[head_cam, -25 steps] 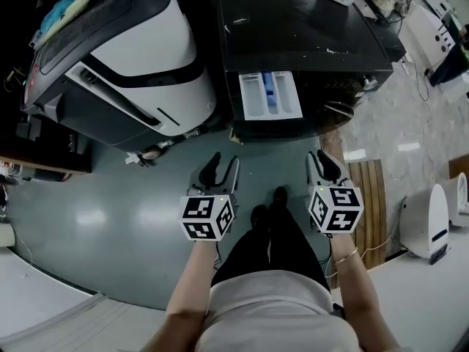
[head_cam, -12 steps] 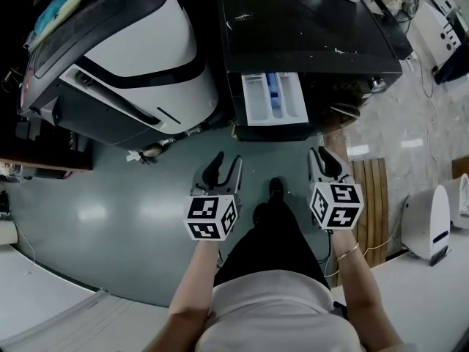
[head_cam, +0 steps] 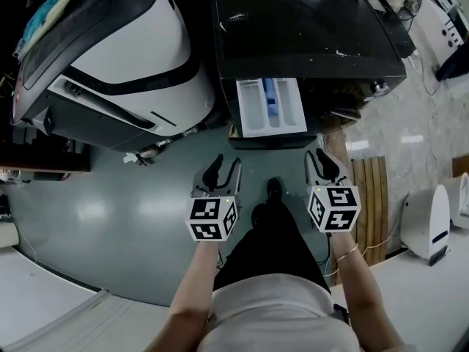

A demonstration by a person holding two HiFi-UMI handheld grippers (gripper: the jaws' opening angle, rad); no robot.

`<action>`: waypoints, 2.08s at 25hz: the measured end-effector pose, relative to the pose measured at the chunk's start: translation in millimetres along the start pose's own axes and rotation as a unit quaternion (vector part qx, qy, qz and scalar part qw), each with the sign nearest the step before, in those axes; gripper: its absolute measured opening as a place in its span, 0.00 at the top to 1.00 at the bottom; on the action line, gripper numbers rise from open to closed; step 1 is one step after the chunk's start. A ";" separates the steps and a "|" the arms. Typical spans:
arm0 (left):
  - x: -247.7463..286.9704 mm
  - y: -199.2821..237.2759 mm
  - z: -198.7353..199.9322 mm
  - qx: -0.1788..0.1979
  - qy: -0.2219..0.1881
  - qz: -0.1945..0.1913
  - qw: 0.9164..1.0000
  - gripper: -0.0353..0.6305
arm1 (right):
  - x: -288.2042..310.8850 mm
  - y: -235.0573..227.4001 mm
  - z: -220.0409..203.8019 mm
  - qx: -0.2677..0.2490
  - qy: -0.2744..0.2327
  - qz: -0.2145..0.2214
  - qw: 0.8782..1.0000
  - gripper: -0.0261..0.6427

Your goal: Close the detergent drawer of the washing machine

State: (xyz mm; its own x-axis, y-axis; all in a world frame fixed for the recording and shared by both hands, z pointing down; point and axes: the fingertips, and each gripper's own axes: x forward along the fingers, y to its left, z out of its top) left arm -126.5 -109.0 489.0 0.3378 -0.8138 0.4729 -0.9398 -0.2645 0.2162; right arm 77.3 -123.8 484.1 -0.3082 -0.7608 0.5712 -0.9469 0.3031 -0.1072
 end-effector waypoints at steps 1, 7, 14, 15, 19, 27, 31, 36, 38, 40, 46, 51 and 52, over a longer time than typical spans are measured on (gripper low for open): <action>3.0 0.4 0.1 0.001 0.002 0.001 1.000 0.71 | 2.1 -0.5 0.3 0.000 0.002 0.001 1.000 0.83; 17.5 1.4 -0.9 -0.001 0.011 0.005 1.000 0.71 | 13.3 -2.6 0.5 0.000 0.011 0.004 1.000 0.83; 30.6 2.2 -0.2 -0.001 0.017 0.012 1.000 0.71 | 23.7 -6.4 2.7 -0.019 0.016 0.013 1.000 0.83; 31.9 2.2 0.2 -0.001 0.017 0.013 1.000 0.71 | 24.2 -6.1 2.9 -0.024 0.015 0.014 1.000 0.83; 36.2 1.0 2.8 0.002 0.017 0.010 1.000 0.71 | 23.4 -5.6 3.0 -0.039 0.009 0.013 0.999 0.84; 38.1 -0.1 3.2 0.006 0.023 0.003 1.000 0.71 | 26.2 -2.4 3.1 -0.049 0.006 0.016 0.999 0.84; 38.4 0.0 3.2 0.005 0.024 0.003 1.000 0.71 | 27.1 -1.0 3.4 -0.057 0.007 0.018 0.998 0.84; 42.0 0.5 5.5 0.003 0.022 0.006 1.000 0.71 | 30.4 -3.3 6.7 -0.054 0.006 0.013 0.998 0.84; 44.8 1.0 7.8 0.006 0.023 0.006 1.000 0.71 | 33.2 -5.0 9.4 -0.050 0.007 0.012 0.999 0.84; 47.1 2.2 9.7 0.008 0.023 0.008 1.000 0.72 | 35.6 -5.7 11.3 -0.048 0.007 0.011 0.999 0.84; 52.7 5.4 15.8 0.005 0.018 0.014 1.000 0.74 | 41.9 -4.4 17.1 -0.047 0.006 0.012 0.999 0.84; 58.7 7.7 19.6 0.002 0.015 0.014 1.000 0.74 | 47.3 -6.3 21.6 -0.052 0.005 0.011 0.999 0.84; 60.1 8.1 20.4 0.002 0.015 0.015 1.000 0.74 | 48.6 -6.8 22.6 -0.052 0.005 0.011 0.999 0.84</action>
State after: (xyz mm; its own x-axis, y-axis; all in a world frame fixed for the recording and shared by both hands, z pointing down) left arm -114.8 -170.6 501.7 0.3114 -0.8059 0.5036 -0.9496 -0.2433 0.1979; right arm 66.7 -175.8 494.2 -0.3278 -0.7480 0.5771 -0.9251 0.3781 -0.0354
